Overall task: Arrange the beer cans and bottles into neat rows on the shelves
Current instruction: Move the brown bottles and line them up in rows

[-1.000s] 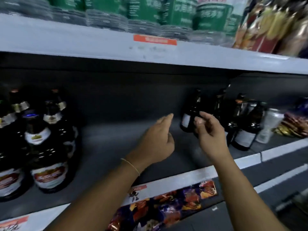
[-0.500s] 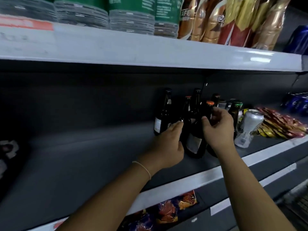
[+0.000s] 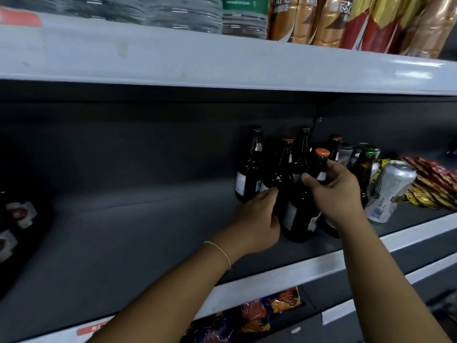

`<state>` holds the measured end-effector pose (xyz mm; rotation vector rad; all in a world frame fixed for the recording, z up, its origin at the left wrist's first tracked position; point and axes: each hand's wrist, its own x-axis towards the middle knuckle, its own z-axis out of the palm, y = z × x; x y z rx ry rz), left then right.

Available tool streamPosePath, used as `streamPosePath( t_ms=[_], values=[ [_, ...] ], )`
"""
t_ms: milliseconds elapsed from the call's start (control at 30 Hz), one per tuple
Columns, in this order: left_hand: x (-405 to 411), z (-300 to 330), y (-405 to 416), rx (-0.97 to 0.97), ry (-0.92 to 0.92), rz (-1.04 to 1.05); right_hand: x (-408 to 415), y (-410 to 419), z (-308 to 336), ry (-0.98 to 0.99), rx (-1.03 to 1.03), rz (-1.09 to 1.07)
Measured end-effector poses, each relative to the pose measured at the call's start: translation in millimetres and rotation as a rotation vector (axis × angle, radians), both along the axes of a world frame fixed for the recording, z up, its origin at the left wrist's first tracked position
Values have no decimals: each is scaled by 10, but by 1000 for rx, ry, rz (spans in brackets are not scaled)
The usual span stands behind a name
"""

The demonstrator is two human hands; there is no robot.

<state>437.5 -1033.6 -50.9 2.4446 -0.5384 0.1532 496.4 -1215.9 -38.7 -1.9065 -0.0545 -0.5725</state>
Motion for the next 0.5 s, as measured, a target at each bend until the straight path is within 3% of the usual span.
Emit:
streamPosePath(
  t_ms=[200,500],
  values=[
    [-117,-87,167,-135,35,13,-200,326,96,-83,-235,-129],
    [-501,-111,957,-287,106,139,-612,1487,277,-156,-151,-74]
  ],
)
